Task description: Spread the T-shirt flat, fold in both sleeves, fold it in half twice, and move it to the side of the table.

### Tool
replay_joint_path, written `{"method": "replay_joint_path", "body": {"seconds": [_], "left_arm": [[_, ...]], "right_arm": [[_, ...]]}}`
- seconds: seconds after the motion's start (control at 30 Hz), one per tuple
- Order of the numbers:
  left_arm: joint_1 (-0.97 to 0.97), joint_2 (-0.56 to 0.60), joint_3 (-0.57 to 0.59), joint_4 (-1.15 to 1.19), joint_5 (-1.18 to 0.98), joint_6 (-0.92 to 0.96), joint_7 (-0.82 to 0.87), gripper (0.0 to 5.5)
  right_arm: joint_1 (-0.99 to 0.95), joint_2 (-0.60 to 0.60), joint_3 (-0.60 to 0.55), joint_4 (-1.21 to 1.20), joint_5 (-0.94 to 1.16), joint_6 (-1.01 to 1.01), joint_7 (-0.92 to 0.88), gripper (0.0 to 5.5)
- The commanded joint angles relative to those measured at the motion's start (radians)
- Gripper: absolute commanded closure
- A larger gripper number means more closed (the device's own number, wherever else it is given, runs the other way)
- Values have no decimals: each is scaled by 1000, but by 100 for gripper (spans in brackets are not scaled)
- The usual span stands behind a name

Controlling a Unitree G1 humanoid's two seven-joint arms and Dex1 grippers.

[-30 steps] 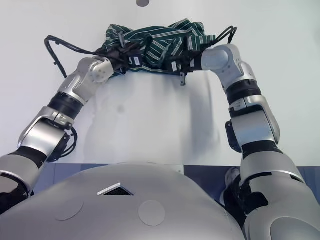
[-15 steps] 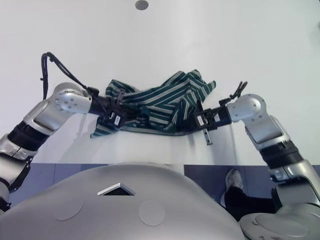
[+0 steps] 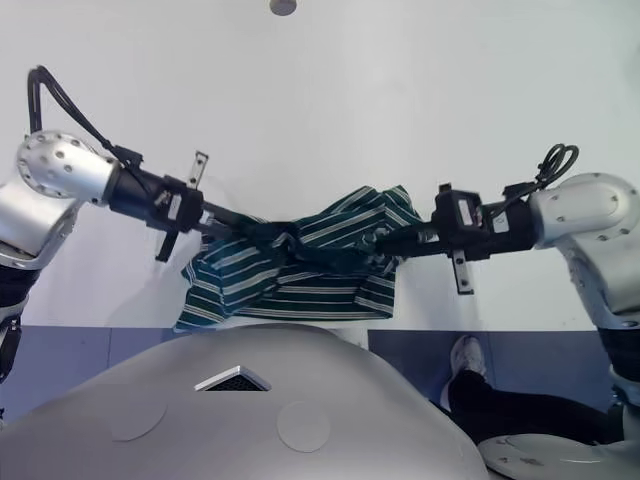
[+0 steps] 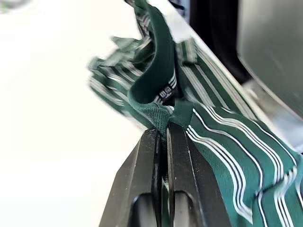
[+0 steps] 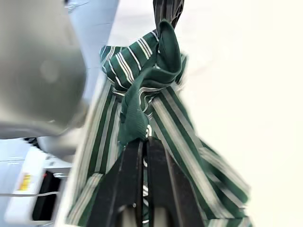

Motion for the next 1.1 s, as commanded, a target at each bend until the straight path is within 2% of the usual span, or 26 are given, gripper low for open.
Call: {"method": "replay_joint_path", "body": {"seconds": [0.03, 0.17, 0.27, 0.43, 0.6, 0.73, 0.83, 1.07, 1.1], "left_arm": [[-80, -55, 55, 48, -16, 63, 69, 550], [-190, -148, 42, 215, 138, 30, 215, 550], [-286, -210, 8, 385, 279, -29, 311, 550], [-439, -329, -31, 731, 478, -164, 502, 550], [-591, -485, -106, 1165, 703, -351, 842, 550], [-684, -567, -132, 1463, 791, -351, 991, 550], [-716, -584, -128, 1575, 823, -352, 1054, 550], [-751, -620, -85, 1638, 825, -399, 1205, 550], [-758, -627, -80, 1634, 824, -426, 1233, 517]], "right_arm": [[-184, 40, -14, 24, 10, 70, -71, 547], [-401, 135, 70, 198, -146, 9, -123, 547], [-532, 230, 152, 398, -322, -114, -175, 547], [-675, 392, 258, 704, -554, -294, -289, 547], [-849, 620, 368, 1093, -826, -433, -621, 547], [-977, 728, 408, 1384, -964, -454, -862, 547], [-1041, 773, 400, 1535, -1006, -456, -992, 547], [-1101, 830, 378, 1664, -1028, -484, -1128, 547], [-1104, 837, 371, 1668, -1029, -480, -1155, 520]]}}
